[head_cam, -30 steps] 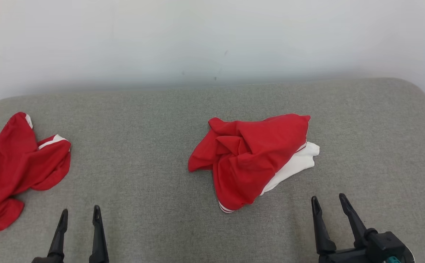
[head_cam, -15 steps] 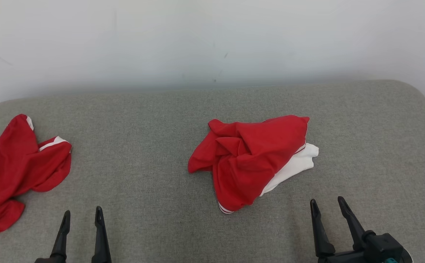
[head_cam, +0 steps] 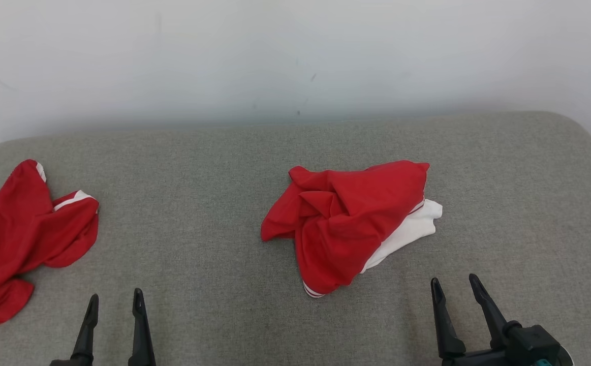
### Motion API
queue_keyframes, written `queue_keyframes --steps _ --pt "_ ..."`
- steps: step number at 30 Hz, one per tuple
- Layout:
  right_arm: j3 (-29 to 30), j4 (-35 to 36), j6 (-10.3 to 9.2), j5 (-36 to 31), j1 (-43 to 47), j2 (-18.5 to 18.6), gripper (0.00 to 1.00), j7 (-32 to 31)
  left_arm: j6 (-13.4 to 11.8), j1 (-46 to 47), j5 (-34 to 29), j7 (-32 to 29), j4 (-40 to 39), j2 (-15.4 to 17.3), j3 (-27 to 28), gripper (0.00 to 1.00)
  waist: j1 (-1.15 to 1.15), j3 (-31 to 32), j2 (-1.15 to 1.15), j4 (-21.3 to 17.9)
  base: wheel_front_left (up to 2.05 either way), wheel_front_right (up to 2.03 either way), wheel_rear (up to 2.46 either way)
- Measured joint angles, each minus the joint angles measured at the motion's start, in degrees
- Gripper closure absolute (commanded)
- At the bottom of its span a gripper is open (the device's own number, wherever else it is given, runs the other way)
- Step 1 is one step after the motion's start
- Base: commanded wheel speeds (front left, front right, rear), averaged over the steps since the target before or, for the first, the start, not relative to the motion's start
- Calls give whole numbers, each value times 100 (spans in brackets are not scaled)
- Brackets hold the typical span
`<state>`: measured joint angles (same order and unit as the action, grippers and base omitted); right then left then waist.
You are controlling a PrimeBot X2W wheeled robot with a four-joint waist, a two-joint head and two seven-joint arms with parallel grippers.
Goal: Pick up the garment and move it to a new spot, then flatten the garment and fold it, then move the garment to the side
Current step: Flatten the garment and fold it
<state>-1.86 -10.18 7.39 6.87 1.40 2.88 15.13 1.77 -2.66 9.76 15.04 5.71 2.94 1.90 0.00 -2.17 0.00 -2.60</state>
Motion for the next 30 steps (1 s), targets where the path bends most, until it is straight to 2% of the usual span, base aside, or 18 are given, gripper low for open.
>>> queue_keyframes --steps 30 --pt "35 -11 0 66 0 -1 0 0 24 3 -38 0 -31 0 5 0 0 -99 0 -39 0 0 0"
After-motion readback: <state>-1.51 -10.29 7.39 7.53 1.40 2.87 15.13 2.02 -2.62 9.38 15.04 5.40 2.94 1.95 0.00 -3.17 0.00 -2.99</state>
